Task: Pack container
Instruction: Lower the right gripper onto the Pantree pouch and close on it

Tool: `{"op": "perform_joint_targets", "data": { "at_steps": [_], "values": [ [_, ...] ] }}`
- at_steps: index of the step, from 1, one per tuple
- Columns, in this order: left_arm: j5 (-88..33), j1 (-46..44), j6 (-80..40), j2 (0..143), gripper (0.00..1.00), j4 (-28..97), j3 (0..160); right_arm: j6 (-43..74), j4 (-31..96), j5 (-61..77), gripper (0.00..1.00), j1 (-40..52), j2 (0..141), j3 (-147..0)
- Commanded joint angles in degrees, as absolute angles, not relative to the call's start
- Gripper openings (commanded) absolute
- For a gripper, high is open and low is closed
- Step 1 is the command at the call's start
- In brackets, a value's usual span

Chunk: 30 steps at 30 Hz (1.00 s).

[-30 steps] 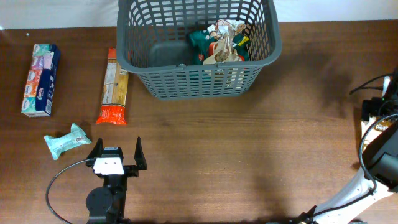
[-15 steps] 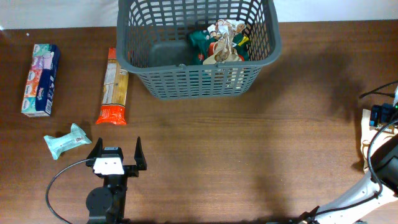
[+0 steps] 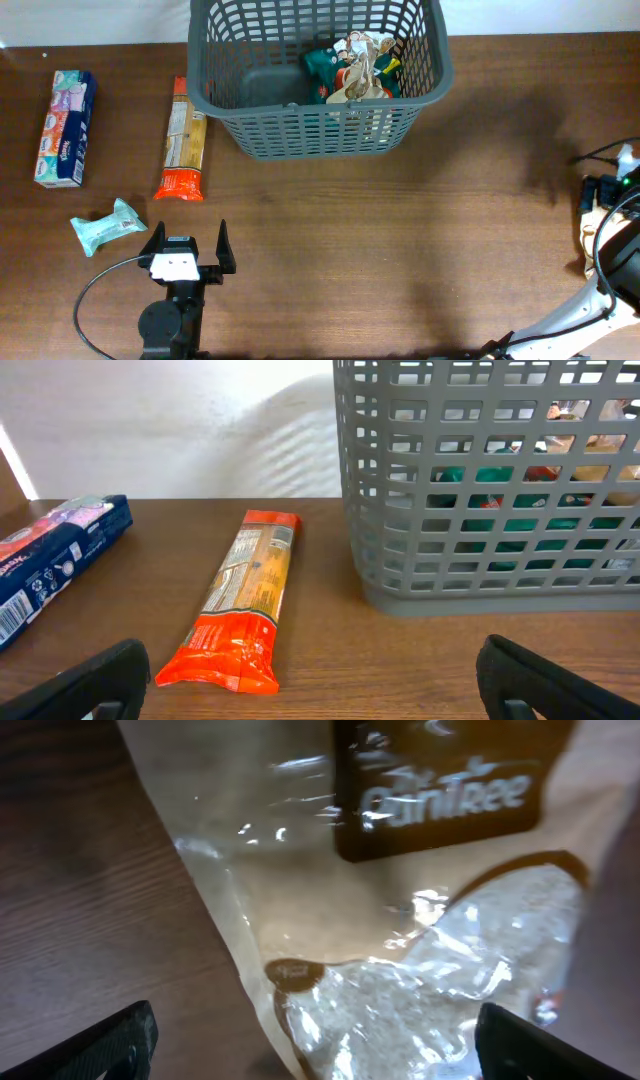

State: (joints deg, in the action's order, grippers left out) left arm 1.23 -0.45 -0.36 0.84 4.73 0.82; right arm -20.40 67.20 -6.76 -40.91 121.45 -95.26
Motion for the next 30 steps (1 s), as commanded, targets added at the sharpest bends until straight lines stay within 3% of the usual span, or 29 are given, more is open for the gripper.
{"op": "perform_joint_targets", "data": {
  "at_steps": [1, 16, 24, 30],
  "values": [
    [0.60, -0.36, 0.51, 0.30, 0.99, 4.78, 0.51, -20.95, 66.57, -8.23, 0.99, -40.47, 121.38, -93.38],
    [0.60, -0.36, 0.51, 0.30, 0.99, 4.78, 0.51, -20.95, 65.56, -9.69, 0.99, -40.51, 122.65, -93.01],
    [0.60, -0.36, 0.51, 0.30, 0.99, 4.78, 0.51, -16.49, 63.92, -21.32, 0.99, -40.51, 123.11, -92.88],
    [0.60, -0.36, 0.51, 0.30, 0.99, 4.78, 0.51, -16.03, 63.37, -20.99, 0.99, -40.51, 123.13, -92.88]
  ]
}}
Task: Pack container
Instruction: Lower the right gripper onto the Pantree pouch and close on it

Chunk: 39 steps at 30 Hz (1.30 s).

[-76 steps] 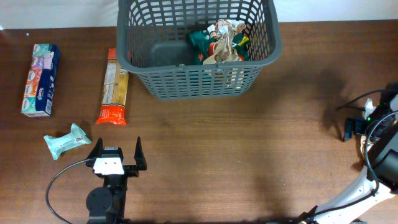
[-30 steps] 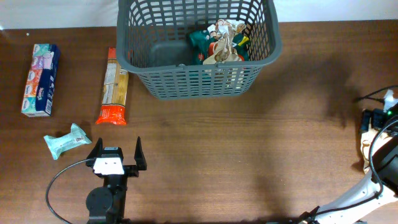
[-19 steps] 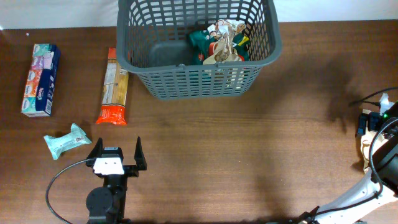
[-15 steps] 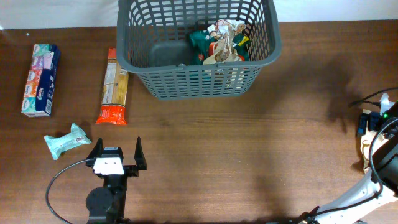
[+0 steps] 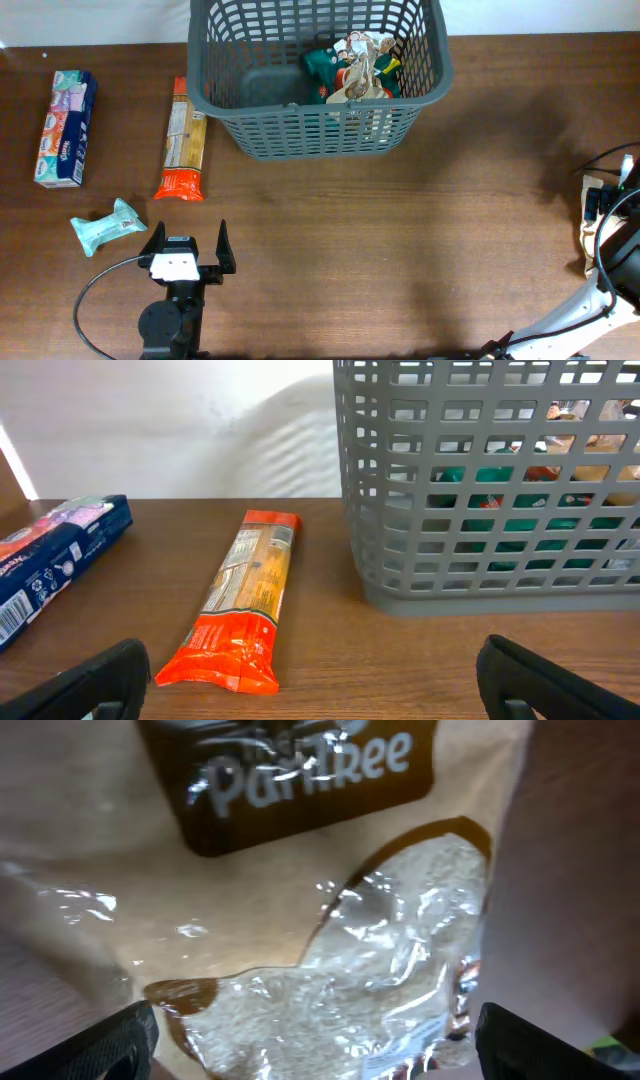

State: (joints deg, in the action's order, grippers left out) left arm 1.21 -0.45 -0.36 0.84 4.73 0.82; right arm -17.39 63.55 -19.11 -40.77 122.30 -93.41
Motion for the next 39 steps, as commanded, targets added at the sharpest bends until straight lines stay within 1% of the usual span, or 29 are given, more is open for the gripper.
{"op": "perform_joint_targets", "data": {
  "at_steps": [1, 7, 17, 23, 33, 39],
  "values": [
    [0.60, -0.36, 0.51, 0.30, 0.99, 4.78, 0.51, -16.03, 63.42, -20.71, 0.99, -40.51, 123.13, -92.88],
    [0.58, -0.36, 0.51, 0.30, 0.99, 4.78, 0.51, -18.26, 63.61, -16.51, 0.99, -40.51, 123.15, -92.88],
    [0.60, -0.36, 0.51, 0.30, 0.99, 4.78, 0.51, -18.98, 62.06, -15.42, 0.99, -41.60, 123.17, -92.88],
    [0.60, -0.36, 0.51, 0.30, 0.99, 4.78, 0.51, -14.39, 60.16, -15.64, 0.99, -43.51, 123.17, -92.88],
    [0.60, -0.36, 0.51, 0.30, 0.99, 4.78, 0.51, -14.48, 59.92, -14.94, 0.99, -46.11, 123.17, -92.77],
    [0.60, -0.36, 0.51, 0.30, 0.99, 4.78, 0.51, -14.72, 59.11, -9.98, 0.99, -47.05, 123.17, -92.09]
  ]
}}
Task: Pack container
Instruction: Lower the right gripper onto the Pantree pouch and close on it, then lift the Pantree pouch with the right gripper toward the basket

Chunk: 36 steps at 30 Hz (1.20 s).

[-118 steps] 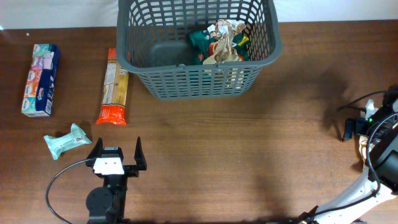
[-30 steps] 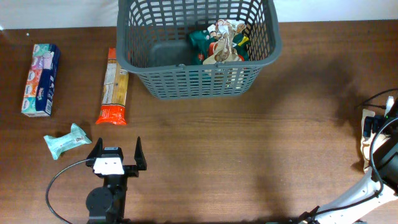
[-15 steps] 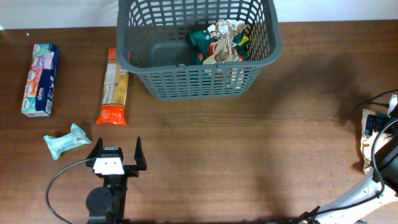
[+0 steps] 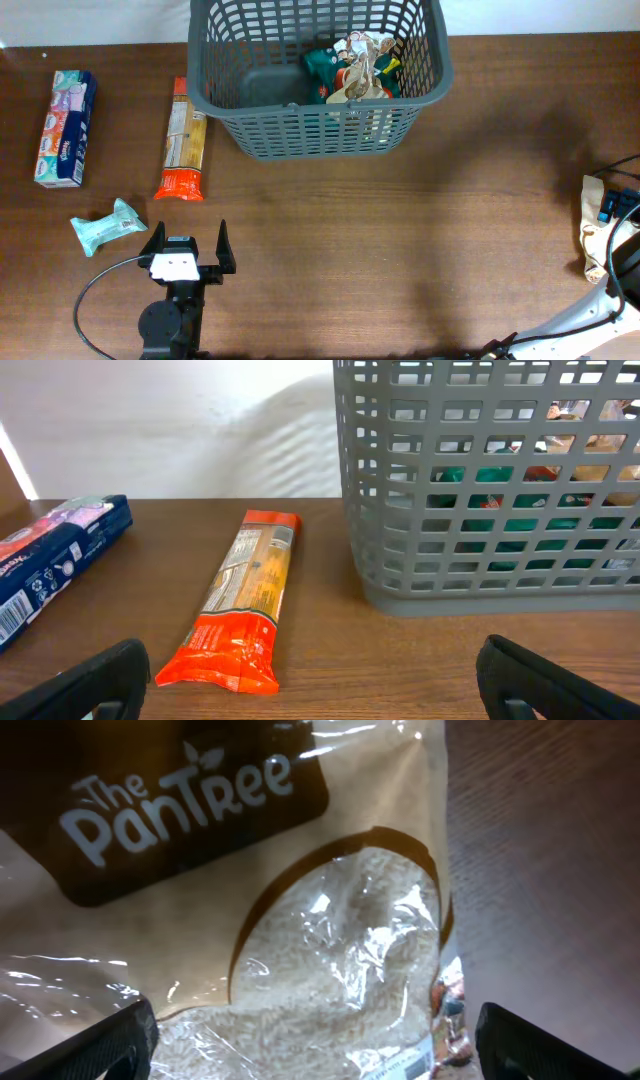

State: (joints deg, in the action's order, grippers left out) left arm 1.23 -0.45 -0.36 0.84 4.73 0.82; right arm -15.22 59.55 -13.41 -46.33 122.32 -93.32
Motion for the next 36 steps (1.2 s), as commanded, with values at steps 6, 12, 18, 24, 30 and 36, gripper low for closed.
{"op": "perform_joint_targets", "data": {
  "at_steps": [6, 12, 18, 24, 30, 36],
  "values": [
    [0.60, -0.36, 0.51, 0.30, 0.99, 4.78, 0.51, -15.66, 55.53, -9.58, 0.99, -47.33, 123.17, -86.52],
    [0.60, -0.36, 0.51, 0.30, 0.99, 4.78, 0.51, -16.01, 49.95, -9.58, 0.99, -47.33, 123.17, -79.07],
    [0.60, -0.36, 0.51, 0.30, 0.99, 4.78, 0.51, -16.01, 44.01, -6.09, 0.99, -47.35, 123.17, -72.71],
    [0.60, -0.36, 0.51, 0.30, 0.99, 4.78, 0.51, -15.99, 39.35, -0.01, 0.91, -47.33, 123.17, -68.71],
    [0.60, -0.36, 0.51, 0.30, 0.99, 4.78, 0.51, -15.53, 38.26, 1.41, 0.43, -47.33, 123.17, -68.69],
    [0.60, -0.36, 0.51, 0.30, 0.99, 4.78, 0.51, -15.55, 37.71, 4.62, 0.12, -47.33, 123.17, -68.69]
  ]
}}
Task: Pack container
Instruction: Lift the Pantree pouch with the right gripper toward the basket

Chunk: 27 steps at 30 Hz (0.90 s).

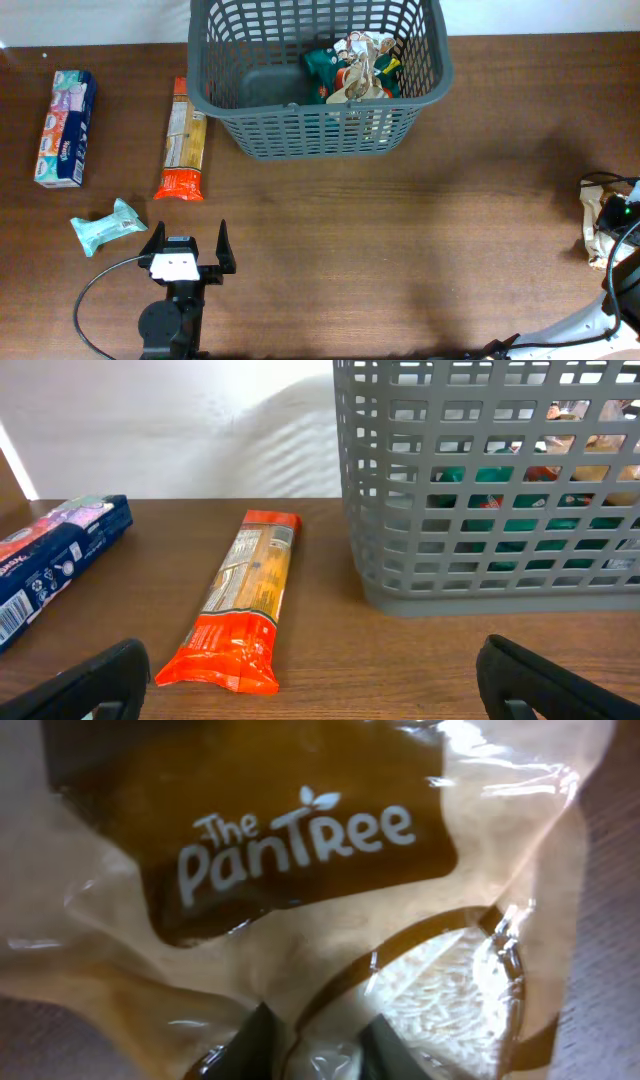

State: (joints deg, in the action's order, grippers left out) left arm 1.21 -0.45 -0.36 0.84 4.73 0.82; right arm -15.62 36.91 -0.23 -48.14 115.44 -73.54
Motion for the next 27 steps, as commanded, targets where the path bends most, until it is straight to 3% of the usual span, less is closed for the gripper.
{"op": "perform_joint_targets", "data": {
  "at_steps": [1, 15, 27],
  "values": [
    [0.60, -0.36, 0.51, 0.30, 0.99, 4.78, 0.51, -15.55, 37.65, 4.62, 0.04, -47.33, 123.17, -68.69],
    [0.60, -0.36, 0.51, 0.30, 0.99, 4.78, 0.51, -15.55, 41.23, 15.09, 0.04, -46.89, 123.15, -74.13],
    [0.60, -0.36, 0.51, 0.30, 0.99, 4.78, 0.51, -14.24, 56.18, 17.63, 0.04, -39.51, 123.15, -100.92]
  ]
}}
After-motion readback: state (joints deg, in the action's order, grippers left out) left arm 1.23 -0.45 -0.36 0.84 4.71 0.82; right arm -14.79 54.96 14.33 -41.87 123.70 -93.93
